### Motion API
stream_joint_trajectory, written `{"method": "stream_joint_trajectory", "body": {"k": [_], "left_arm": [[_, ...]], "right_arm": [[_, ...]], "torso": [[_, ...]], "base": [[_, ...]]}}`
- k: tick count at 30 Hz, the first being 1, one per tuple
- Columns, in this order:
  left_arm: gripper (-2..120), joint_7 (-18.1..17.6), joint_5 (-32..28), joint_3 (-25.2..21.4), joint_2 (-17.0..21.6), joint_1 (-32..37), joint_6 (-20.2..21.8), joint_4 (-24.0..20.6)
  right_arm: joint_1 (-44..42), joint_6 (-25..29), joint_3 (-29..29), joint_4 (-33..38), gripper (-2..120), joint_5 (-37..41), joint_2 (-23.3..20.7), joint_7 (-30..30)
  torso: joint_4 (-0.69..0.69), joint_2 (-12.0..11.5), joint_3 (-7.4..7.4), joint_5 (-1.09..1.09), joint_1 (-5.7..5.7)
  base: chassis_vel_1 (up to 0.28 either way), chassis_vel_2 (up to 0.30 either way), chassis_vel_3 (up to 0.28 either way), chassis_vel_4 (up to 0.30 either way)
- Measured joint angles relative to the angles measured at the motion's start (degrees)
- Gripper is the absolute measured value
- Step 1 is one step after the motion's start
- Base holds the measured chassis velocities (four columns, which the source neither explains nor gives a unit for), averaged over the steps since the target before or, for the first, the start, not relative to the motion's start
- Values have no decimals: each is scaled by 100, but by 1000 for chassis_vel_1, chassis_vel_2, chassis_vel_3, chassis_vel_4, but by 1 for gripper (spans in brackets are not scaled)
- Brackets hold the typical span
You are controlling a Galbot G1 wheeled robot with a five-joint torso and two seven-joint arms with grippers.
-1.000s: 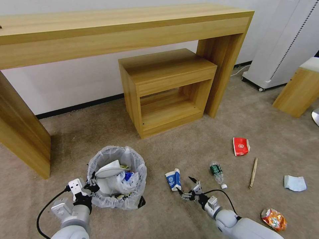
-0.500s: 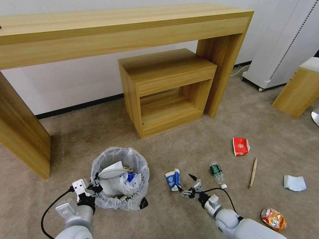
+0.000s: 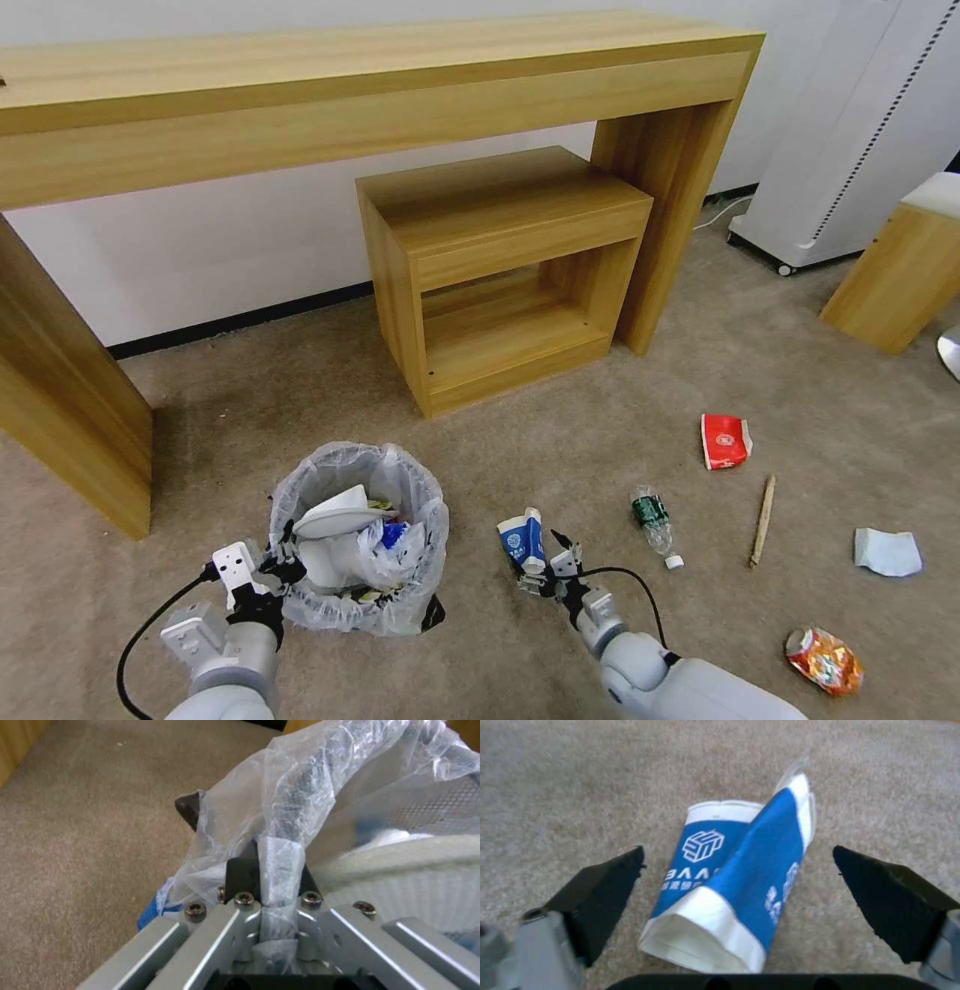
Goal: Pick up the trash bin and place the garbage on the floor into it.
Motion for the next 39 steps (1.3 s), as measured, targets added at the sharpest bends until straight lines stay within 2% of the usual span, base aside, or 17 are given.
{"method": "stream_joint_trajectory", "body": {"k": [6, 7, 9, 10, 13, 14, 17, 18, 21, 22, 25, 30, 33, 34, 37, 39], "left_arm": [[1, -1, -33, 0, 19, -48, -2, 35], [1, -1, -33, 0, 19, -48, -2, 35], [1, -2, -37, 3, 23, -51, -7, 61], [1, -2, -37, 3, 23, -51, -7, 61], [1, -2, -62, 0, 34, -75, -8, 63], [1, -2, -62, 0, 34, -75, -8, 63], [1, -8, -80, 0, 40, -83, -8, 50], [1, -8, -80, 0, 40, -83, -8, 50], [1, -9, -79, 14, 36, -75, -9, 38], [1, -9, -79, 14, 36, -75, -9, 38], [1, -10, -65, 31, 23, -61, -9, 32], [1, -10, -51, 36, 19, -51, -9, 25], [1, -10, -49, 20, 29, -45, -9, 23], [1, -10, -49, 20, 29, -45, -9, 23], [1, -12, -49, 16, 38, -42, -9, 6], [1, -12, -48, 15, 41, -43, -9, 3]], "right_arm": [[28, -73, -3, -104, 73, -62, 141, 144], [28, -73, -3, -104, 73, -62, 141, 144], [60, -77, -15, -111, 61, -62, 149, 167], [60, -77, -15, -111, 61, -62, 149, 167], [74, -101, -16, -70, 48, -59, 79, 186], [74, -101, -16, -70, 48, -59, 79, 186], [50, -147, 14, -20, 33, -45, -40, 259], [50, -147, 14, -20, 33, -45, -40, 259], [-23, -152, 68, 6, 18, -49, -121, 272], [-23, -152, 68, 6, 18, -49, -121, 272], [-91, -144, 156, 76, 4, -60, -222, 272], [-144, -94, 272, 244, 0, -72, -368, 259], [-195, 50, 547, 829, 0, 44, -742, 20], [-195, 50, 547, 829, 0, 44, -742, 20], [-206, 409, 901, 1553, 0, 188, -1131, -419], [-207, 563, 996, 1758, 0, 240, -1241, -605]], "torso": [[-1, 0, 0, -1, 0], [-1, 0, 0, -1, 0], [0, 0, 0, -1, 0], [0, 0, 0, -1, 0], [0, 0, 0, -1, 0], [0, 0, 0, -1, 0], [0, 0, 0, -1, 0], [0, 0, 0, -1, 0], [-1, 0, 0, 0, 0], [-1, 0, 0, 0, 0], [-1, 0, 0, 0, 0], [-1, 0, 0, 1, 0], [-1, 0, 0, -1, 0], [-1, 0, 0, -1, 0], [0, 0, -1, -1, 0], [-1, 0, 0, -2, 0]], "base": [[0, 0, 0, 0], [0, 0, 0, 0], [0, 0, 0, 0], [0, 0, 0, 0], [0, 0, 0, 0], [0, 0, 0, 0], [0, 0, 0, 0], [0, 0, 0, 0], [0, 0, 0, 0], [0, 0, 0, 0], [0, 0, 0, 0], [0, 0, 0, 0], [0, 0, 0, 0], [0, 0, 0, 0], [0, 0, 0, 0], [0, 0, 0, 0]]}}
